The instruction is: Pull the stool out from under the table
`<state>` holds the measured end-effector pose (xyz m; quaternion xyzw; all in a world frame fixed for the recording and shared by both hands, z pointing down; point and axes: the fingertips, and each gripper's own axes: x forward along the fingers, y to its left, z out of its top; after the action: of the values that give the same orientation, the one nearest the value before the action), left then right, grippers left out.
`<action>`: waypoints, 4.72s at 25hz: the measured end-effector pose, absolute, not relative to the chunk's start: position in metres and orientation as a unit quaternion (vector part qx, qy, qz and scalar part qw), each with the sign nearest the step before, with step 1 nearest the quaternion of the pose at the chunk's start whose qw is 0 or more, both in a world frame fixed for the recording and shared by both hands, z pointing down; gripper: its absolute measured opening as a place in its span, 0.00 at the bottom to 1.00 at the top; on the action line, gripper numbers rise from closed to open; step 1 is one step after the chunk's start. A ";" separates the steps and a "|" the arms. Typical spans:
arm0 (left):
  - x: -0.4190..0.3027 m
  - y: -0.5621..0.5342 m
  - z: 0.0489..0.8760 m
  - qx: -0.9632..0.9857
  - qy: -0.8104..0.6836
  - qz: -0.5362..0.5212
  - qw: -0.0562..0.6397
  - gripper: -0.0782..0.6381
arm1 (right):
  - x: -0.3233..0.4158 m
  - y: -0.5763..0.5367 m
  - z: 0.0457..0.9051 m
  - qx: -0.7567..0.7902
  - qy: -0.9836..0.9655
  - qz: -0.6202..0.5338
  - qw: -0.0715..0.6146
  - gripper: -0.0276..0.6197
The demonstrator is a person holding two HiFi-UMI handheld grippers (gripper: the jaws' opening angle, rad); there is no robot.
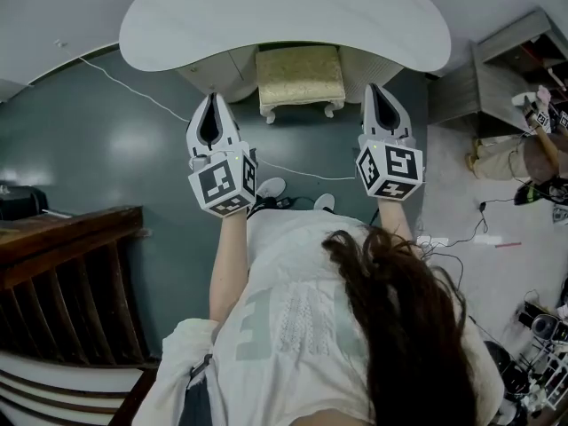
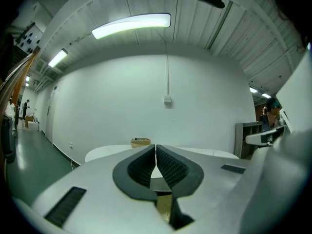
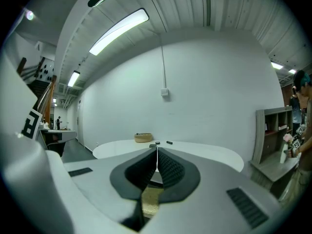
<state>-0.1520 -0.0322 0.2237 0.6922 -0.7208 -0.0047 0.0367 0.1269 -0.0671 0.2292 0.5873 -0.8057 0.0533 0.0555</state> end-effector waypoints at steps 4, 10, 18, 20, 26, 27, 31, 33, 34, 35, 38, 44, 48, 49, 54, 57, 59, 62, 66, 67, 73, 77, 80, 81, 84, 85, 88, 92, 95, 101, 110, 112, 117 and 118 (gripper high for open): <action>-0.153 -0.033 0.217 0.705 -0.709 -0.010 0.028 0.15 | 0.126 -0.062 0.225 0.590 -0.805 0.052 0.045 0.09; -0.149 -0.042 0.215 0.725 -0.687 -0.030 0.035 0.53 | 0.122 -0.064 0.235 0.578 -0.810 0.077 0.055 0.48; -0.154 -0.045 0.215 0.720 -0.693 -0.019 0.031 0.60 | 0.125 -0.064 0.238 0.593 -0.799 0.076 0.062 0.54; -0.155 -0.046 0.215 0.722 -0.691 -0.021 0.035 0.60 | 0.124 -0.064 0.239 0.593 -0.799 0.080 0.062 0.54; -0.156 -0.055 0.223 0.724 -0.687 -0.028 0.053 0.60 | 0.125 -0.068 0.243 0.591 -0.798 0.090 0.076 0.54; -0.155 -0.058 0.226 0.726 -0.684 -0.035 0.061 0.60 | 0.126 -0.070 0.246 0.589 -0.798 0.100 0.075 0.54; -0.145 -0.074 0.239 0.735 -0.672 -0.032 0.082 0.60 | 0.129 -0.086 0.256 0.585 -0.797 0.129 0.077 0.54; -0.142 -0.085 0.254 0.738 -0.667 -0.023 0.094 0.60 | 0.130 -0.097 0.263 0.585 -0.796 0.133 0.083 0.54; -0.141 -0.092 0.264 0.739 -0.666 -0.017 0.100 0.60 | 0.131 -0.104 0.269 0.586 -0.795 0.135 0.084 0.54; -0.141 -0.098 0.275 0.739 -0.665 -0.010 0.104 0.60 | 0.130 -0.112 0.277 0.586 -0.794 0.137 0.085 0.54; -0.143 -0.118 0.315 0.740 -0.663 0.017 0.110 0.60 | 0.127 -0.134 0.312 0.586 -0.793 0.140 0.096 0.54; -0.115 -0.175 0.421 0.749 -0.649 0.055 0.124 0.60 | 0.148 -0.189 0.418 0.582 -0.789 0.138 0.141 0.54; -0.130 -0.190 0.499 0.747 -0.649 0.070 0.127 0.60 | 0.138 -0.204 0.494 0.588 -0.780 0.154 0.148 0.54; -0.131 -0.194 0.517 0.744 -0.651 0.069 0.130 0.60 | 0.139 -0.209 0.511 0.590 -0.778 0.155 0.148 0.54; -0.135 -0.202 0.601 0.750 -0.643 0.068 0.142 0.60 | 0.143 -0.229 0.597 0.604 -0.767 0.168 0.137 0.54; -0.136 -0.198 0.650 0.747 -0.642 0.076 0.158 0.61 | 0.148 -0.238 0.647 0.605 -0.764 0.180 0.132 0.54; -0.132 -0.198 0.680 0.744 -0.642 0.081 0.165 0.61 | 0.155 -0.242 0.676 0.604 -0.763 0.184 0.137 0.54; -0.129 -0.204 0.722 0.742 -0.642 0.101 0.162 0.62 | 0.162 -0.244 0.722 0.598 -0.762 0.179 0.170 0.54; -0.128 -0.200 0.774 0.734 -0.644 0.137 0.166 0.63 | 0.164 -0.238 0.773 0.579 -0.763 0.179 0.225 0.54; -0.128 -0.199 0.785 0.731 -0.645 0.141 0.170 0.63 | 0.165 -0.236 0.782 0.576 -0.762 0.183 0.233 0.54; -0.119 -0.199 0.839 0.725 -0.638 0.170 0.195 0.64 | 0.177 -0.238 0.833 0.565 -0.753 0.194 0.275 0.54; -0.117 -0.203 0.864 0.722 -0.636 0.177 0.209 0.64 | 0.189 -0.241 0.860 0.565 -0.742 0.197 0.302 0.54; -0.122 -0.200 0.886 0.710 -0.639 0.177 0.235 0.64 | 0.201 -0.242 0.881 0.567 -0.728 0.203 0.327 0.54; -0.125 -0.201 0.893 0.708 -0.639 0.180 0.242 0.64 | 0.205 -0.242 0.887 0.567 -0.724 0.205 0.335 0.54; -0.130 -0.208 0.906 0.707 -0.634 0.193 0.249 0.64 | 0.211 -0.248 0.902 0.564 -0.718 0.209 0.351 0.54; -0.131 -0.210 0.910 0.708 -0.630 0.199 0.250 0.65 | 0.210 -0.251 0.905 0.561 -0.718 0.209 0.354 0.54; -0.131 -0.216 0.920 0.712 -0.618 0.215 0.254 0.64 | 0.205 -0.258 0.916 0.552 -0.721 0.212 0.362 0.54; -0.132 -0.225 0.928 0.713 -0.616 0.218 0.254 0.64 | 0.195 -0.268 0.924 0.552 -0.722 0.214 0.358 0.54; -0.134 -0.225 0.936 0.707 -0.620 0.216 0.262 0.64 | 0.191 -0.269 0.929 0.552 -0.722 0.211 0.359 0.54; -0.134 -0.234 0.940 0.725 -0.597 0.252 0.234 0.64 | 0.192 -0.275 0.935 0.558 -0.719 0.218 0.352 0.54; -0.128 -0.234 0.944 0.735 -0.579 0.265 0.235 0.59 | 0.198 -0.274 0.935 0.578 -0.698 0.217 0.363 0.45; -0.124 -0.232 0.944 0.739 -0.572 0.268 0.233 0.49 | 0.199 -0.274 0.935 0.579 -0.698 0.215 0.363 0.44; -0.125 -0.233 0.942 0.740 -0.566 0.278 0.233 0.48 | 0.199 -0.270 0.933 0.579 -0.695 0.216 0.366 0.44; -0.125 -0.233 0.941 0.740 -0.564 0.281 0.233 0.48 | 0.198 -0.268 0.932 0.580 -0.695 0.217 0.366 0.44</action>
<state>-0.1254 -0.2327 0.9412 0.7401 -0.5645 0.2814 0.2332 0.1983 -0.2683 0.9322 0.5797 -0.6949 0.2167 0.3663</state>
